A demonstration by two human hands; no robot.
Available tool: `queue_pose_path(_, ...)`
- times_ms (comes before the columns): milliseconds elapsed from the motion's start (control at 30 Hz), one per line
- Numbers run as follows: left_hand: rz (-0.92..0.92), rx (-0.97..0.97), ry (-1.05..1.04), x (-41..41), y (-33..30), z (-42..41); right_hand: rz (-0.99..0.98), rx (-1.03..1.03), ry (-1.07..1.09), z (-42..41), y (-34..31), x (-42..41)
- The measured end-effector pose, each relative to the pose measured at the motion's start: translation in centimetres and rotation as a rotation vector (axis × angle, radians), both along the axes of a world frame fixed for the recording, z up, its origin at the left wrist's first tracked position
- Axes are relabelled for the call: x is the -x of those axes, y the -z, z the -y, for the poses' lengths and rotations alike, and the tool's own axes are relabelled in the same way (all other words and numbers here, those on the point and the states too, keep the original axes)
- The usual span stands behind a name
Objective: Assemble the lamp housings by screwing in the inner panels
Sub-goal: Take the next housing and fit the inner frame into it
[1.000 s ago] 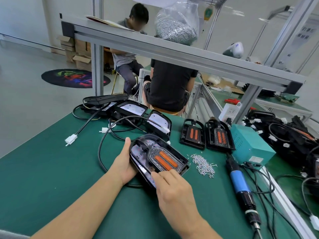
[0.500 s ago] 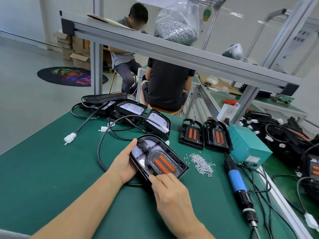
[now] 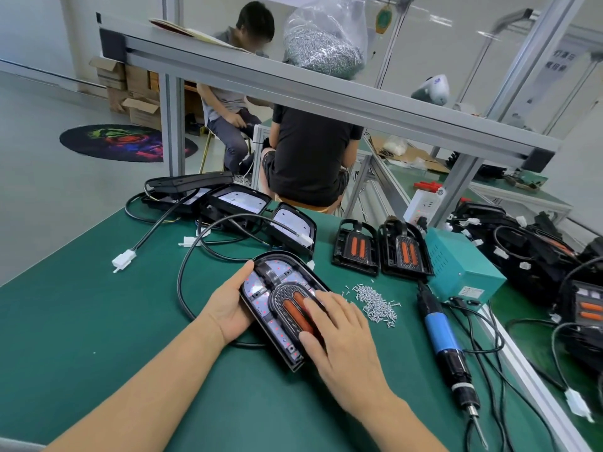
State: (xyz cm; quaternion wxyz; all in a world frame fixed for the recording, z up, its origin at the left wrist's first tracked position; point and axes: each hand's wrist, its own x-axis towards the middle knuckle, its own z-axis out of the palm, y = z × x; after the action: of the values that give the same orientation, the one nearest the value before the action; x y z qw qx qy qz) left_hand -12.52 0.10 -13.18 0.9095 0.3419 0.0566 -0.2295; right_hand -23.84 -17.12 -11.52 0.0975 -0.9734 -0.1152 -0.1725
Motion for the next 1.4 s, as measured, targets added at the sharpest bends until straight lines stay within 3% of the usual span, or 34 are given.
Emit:
queue_pose_path(133,0.019,-0.046,0.008,-0.1,-0.4,0.1,-0.101,0.077,0.006,0.5,1.0,0.0)
queue_pose_path(200,0.071,-0.161,-0.04,-0.2,-0.6,0.2,-0.114,0.057,0.016,0.5,1.0,0.0)
queue_pose_path(367,0.529,-1.07,-0.234,-0.8,-0.5,-0.7,-0.122,0.059,-0.008,0.5,0.9,0.0)
queue_pose_path(533,0.689,-1.553,-0.114,-1.4,-0.1,-1.2,-0.097,0.065,-0.032,0.3,0.6,-0.4)
queue_pose_path(800,0.703,-1.635,-0.03,-1.5,-0.7,-1.8,-0.097,-0.02,-0.066,1.6,0.3,-0.2)
queue_pose_path(967,0.733,-1.594,-0.019,-1.5,-1.0,-2.3,0.016,-0.158,0.184,6.5,-0.8,-0.3)
queue_pose_path(1167,0.709,-1.577,-0.019,-1.3,-1.7,-2.0,-0.185,-0.071,0.685,13.6,-1.9,-0.4)
queue_pose_path(1400,0.669,-1.575,-0.113,-1.2,-2.6,-1.9,-0.45,-0.065,0.841,16.1,-1.0,-1.2)
